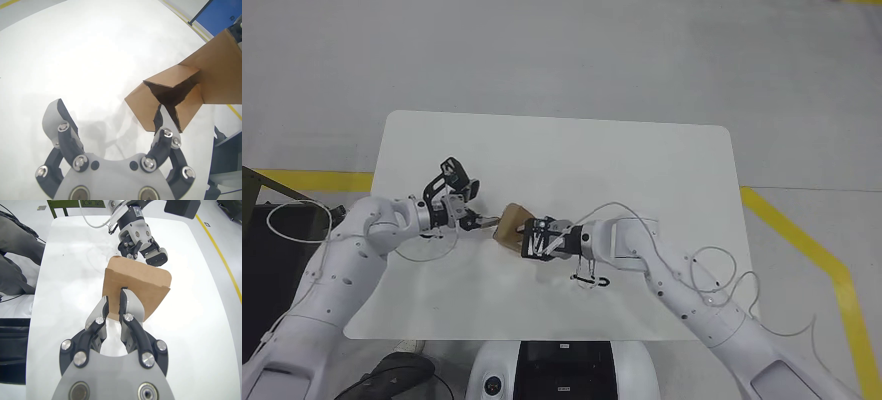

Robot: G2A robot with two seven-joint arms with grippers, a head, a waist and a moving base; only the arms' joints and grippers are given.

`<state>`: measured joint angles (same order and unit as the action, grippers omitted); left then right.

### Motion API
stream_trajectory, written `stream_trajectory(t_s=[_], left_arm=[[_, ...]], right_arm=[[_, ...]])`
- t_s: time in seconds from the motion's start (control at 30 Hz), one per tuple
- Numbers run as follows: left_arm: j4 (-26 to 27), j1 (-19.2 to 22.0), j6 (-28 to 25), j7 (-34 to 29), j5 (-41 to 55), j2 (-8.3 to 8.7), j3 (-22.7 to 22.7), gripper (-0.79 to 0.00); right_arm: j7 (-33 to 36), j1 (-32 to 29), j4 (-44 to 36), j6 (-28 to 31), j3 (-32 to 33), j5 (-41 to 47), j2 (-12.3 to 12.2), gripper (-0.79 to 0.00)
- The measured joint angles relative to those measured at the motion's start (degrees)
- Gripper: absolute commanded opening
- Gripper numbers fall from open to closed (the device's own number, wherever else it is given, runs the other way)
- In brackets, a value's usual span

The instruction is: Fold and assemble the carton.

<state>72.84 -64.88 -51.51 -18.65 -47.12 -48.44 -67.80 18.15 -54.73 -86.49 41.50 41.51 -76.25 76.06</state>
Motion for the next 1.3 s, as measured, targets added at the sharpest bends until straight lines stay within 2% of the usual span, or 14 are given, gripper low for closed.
stream_trajectory(t_s=[0.33,0.6,0.8,0.9,0.93,0.97,1.17,1.3], left_arm=[[-0.34,2.61,-1.49,-1.52,0.23,-1.31,4.51,0.000],[-0.48,3.71,-1.98,-1.47,-0.04,-1.91,6.12,0.000],[-0.32,4.32,-2.26,-1.06,-0.47,-2.18,6.61,0.000],[-0.04,4.49,-2.37,-0.85,-0.75,-2.26,6.72,0.000],[0.09,4.53,-2.40,-0.71,-0.87,-2.28,6.70,0.000],[0.15,4.54,-2.43,-0.57,-0.94,-2.28,6.62,0.000],[-0.52,4.06,-2.39,0.70,-0.49,-2.17,5.66,0.000],[0.58,4.41,-3.16,0.93,-0.69,-2.27,5.77,0.000]], right_arm=[[4.65,-0.14,-1.59,-1.81,1.97,0.88,-0.30,-0.622],[8.43,-1.67,-5.45,-3.07,4.90,2.51,-1.05,-0.597],[8.95,-1.74,-5.05,-3.96,5.86,4.20,-1.11,-0.585],[9.17,-1.55,-4.61,-3.97,5.76,4.44,-1.07,-0.493],[9.09,-1.64,-4.74,-4.27,5.98,4.60,-1.09,-0.289],[9.14,-1.86,-4.97,-4.78,6.31,4.75,-1.14,0.000],[14.50,-5.18,-10.22,-9.31,8.60,6.75,-1.77,0.000],[17.52,-6.21,-13.98,-4.92,8.67,4.60,-2.48,0.000]])
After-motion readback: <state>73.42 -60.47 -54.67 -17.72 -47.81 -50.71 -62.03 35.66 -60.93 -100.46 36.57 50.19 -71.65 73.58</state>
